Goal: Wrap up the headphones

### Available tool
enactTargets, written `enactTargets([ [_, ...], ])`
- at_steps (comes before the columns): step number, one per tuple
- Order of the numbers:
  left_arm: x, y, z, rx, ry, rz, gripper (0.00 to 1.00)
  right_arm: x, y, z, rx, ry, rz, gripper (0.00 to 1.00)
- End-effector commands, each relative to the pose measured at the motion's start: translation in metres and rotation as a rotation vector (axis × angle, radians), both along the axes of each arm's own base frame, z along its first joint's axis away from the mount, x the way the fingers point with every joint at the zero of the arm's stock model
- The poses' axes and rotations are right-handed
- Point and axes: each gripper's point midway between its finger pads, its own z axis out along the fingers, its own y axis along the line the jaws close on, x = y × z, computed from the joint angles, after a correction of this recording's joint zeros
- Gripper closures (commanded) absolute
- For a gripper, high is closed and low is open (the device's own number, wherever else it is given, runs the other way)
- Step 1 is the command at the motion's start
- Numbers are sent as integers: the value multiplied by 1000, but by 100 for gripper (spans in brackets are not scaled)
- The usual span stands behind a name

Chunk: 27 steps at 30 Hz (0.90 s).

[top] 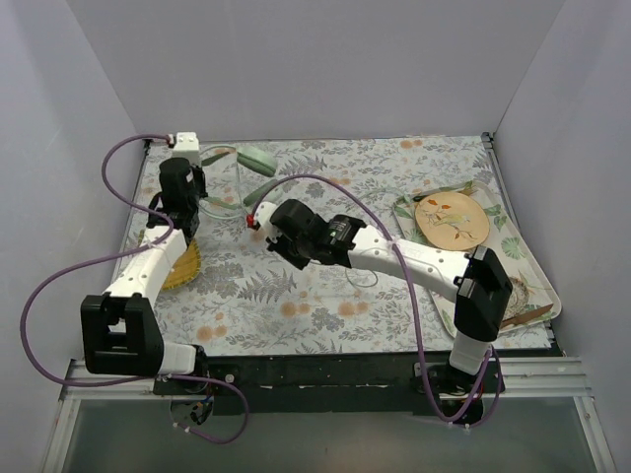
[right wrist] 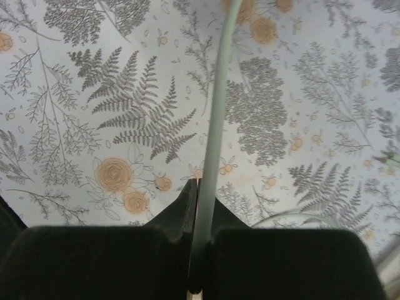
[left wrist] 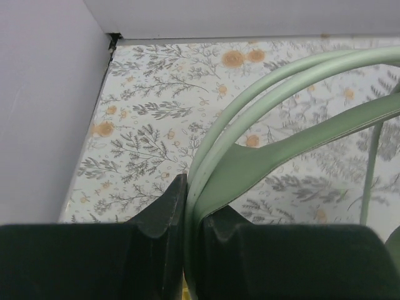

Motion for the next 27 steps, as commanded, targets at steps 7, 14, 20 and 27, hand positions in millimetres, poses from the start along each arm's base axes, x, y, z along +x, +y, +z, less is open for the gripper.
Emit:
enactTargets([
  [7, -44, -91, 7, 526, -59, -416, 100, 76, -57, 96, -110, -250, -161, 99],
  [14, -82, -131, -28, 432, 64, -709, 100, 127, -71, 121, 11, -305, -217, 99],
  [20, -107, -153, -36, 347, 135, -853, 100, 152, -70, 125, 70, -332, -188, 99],
  [27, -127, -178, -5, 125, 143, -918, 100, 170, -67, 116, 178, -261, -131, 98],
])
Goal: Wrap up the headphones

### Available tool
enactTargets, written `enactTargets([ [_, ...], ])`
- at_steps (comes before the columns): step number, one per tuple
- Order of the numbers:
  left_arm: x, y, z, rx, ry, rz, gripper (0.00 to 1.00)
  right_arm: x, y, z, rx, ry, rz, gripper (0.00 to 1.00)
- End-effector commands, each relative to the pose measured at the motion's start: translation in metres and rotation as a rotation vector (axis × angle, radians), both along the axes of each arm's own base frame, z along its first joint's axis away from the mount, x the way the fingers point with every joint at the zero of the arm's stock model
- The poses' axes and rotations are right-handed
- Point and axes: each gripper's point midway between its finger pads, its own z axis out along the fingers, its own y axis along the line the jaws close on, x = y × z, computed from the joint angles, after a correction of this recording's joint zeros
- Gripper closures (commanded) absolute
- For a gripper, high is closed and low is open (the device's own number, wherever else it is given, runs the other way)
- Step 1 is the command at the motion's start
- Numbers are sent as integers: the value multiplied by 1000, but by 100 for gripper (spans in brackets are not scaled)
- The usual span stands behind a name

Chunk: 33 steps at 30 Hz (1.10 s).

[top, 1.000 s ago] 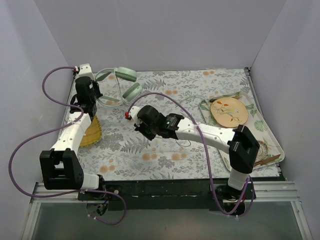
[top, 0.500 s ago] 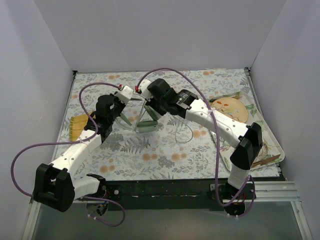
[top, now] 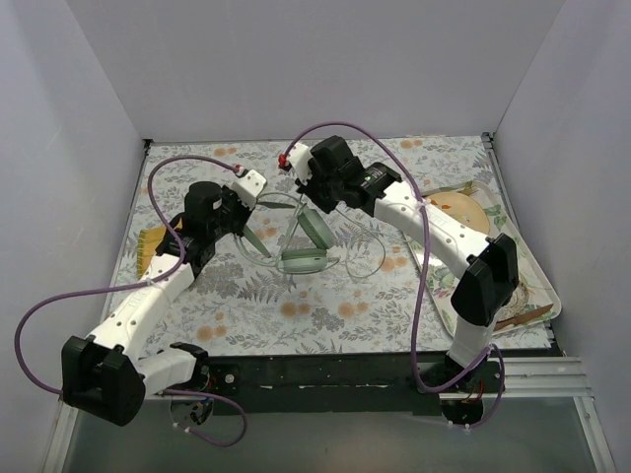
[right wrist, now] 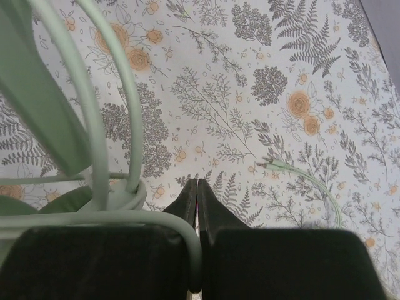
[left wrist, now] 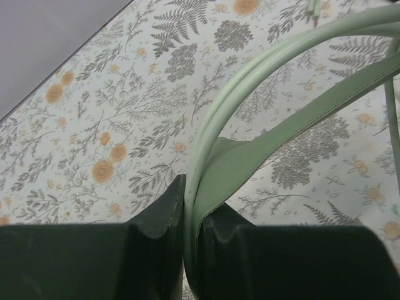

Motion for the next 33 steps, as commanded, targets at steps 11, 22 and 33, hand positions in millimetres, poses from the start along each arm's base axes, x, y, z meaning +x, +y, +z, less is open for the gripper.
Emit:
enactTargets([
  [11, -66, -58, 113, -425, 229, -184, 100, 1, 15, 32, 504, 49, 263, 58],
  [22, -65, -51, 214, -549, 145, -106, 100, -15, 44, -4, 701, 148, 328, 51],
  [33, -49, -40, 266, -614, 20, -27, 100, -8, 31, -83, 597, 238, 182, 51],
])
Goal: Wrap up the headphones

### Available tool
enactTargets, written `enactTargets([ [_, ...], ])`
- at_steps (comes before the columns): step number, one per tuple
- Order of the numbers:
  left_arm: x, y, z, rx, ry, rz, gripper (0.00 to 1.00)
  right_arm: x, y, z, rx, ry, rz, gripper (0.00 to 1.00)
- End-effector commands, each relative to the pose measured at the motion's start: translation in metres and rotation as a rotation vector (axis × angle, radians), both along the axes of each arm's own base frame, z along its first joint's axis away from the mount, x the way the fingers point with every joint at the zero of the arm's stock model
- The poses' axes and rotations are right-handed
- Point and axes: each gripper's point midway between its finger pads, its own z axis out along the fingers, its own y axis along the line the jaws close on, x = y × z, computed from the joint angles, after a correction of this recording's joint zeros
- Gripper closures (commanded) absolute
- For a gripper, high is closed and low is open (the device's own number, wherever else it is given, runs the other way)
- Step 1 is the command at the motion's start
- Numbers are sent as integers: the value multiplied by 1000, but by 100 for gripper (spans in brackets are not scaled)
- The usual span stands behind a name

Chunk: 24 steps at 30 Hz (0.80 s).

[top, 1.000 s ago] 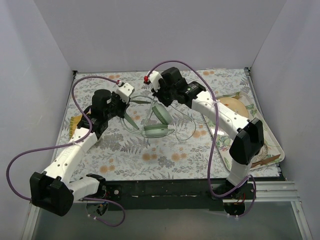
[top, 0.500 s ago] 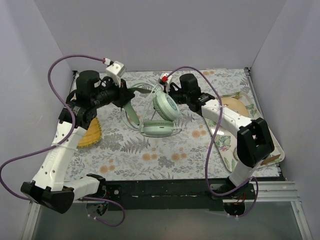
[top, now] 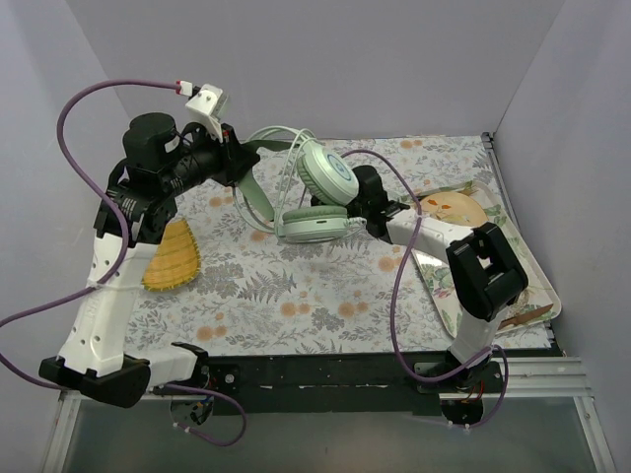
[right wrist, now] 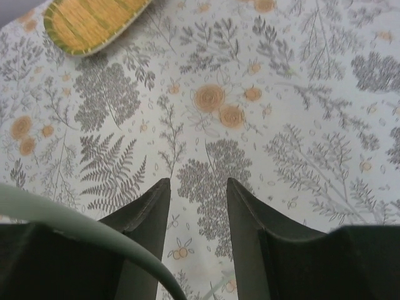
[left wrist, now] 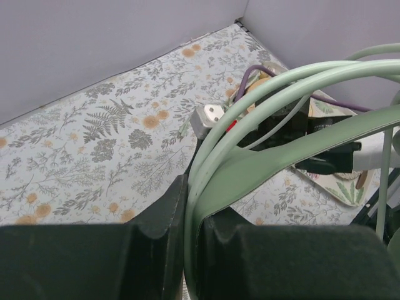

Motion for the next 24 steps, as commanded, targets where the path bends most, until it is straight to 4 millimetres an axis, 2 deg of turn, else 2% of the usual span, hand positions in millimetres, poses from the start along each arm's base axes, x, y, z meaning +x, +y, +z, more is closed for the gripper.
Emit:
enactTargets([
  [1, 4, 14, 47, -105, -70, 103, 100, -1, -7, -21, -20, 15, -32, 51],
  [2, 6, 16, 50, -115, -72, 121, 100, -7, -13, -34, -41, 34, -36, 51],
  [6, 24, 33, 58, -169, -69, 226, 100, -21, -22, -52, -59, 73, -39, 51],
  [8, 30, 39, 57, -199, -59, 255, 100, -25, -23, -57, -57, 93, -35, 55],
  [9, 31, 40, 61, -233, -59, 260, 100, -27, -23, -63, -60, 115, -35, 61],
  [10, 31, 42, 61, -251, -53, 262, 100, -27, -22, -64, -56, 122, -37, 80],
  [11, 33, 43, 59, -265, -39, 262, 100, -26, -21, -65, -55, 131, -39, 89],
  [12, 33, 43, 60, -300, -24, 263, 100, -27, -19, -67, -52, 153, -40, 96],
  [13, 36, 50, 59, -320, -15, 285, 100, -26, -16, -64, -46, 152, -37, 99],
  [15, 42, 55, 54, -365, 15, 304, 100, -28, -12, -66, -61, 153, -57, 99],
  [16, 49, 64, 51, -377, 22, 338, 100, -25, -8, -62, -68, 144, -59, 99],
  [18, 63, 80, 44, -392, 15, 415, 100, -39, -4, -77, -152, 184, -46, 99],
  [19, 71, 93, 41, -392, 8, 462, 100, -41, 1, -77, -183, 158, -24, 99],
  [22, 99, 126, 29, -369, -16, 579, 100, -69, -1, -96, -315, 142, 24, 99],
  [23, 113, 136, 24, -358, -31, 621, 100, -86, 0, -102, -356, 150, 54, 99],
  [24, 122, 155, 13, -341, -36, 681, 100, -88, 0, -101, -373, 128, 50, 99],
])
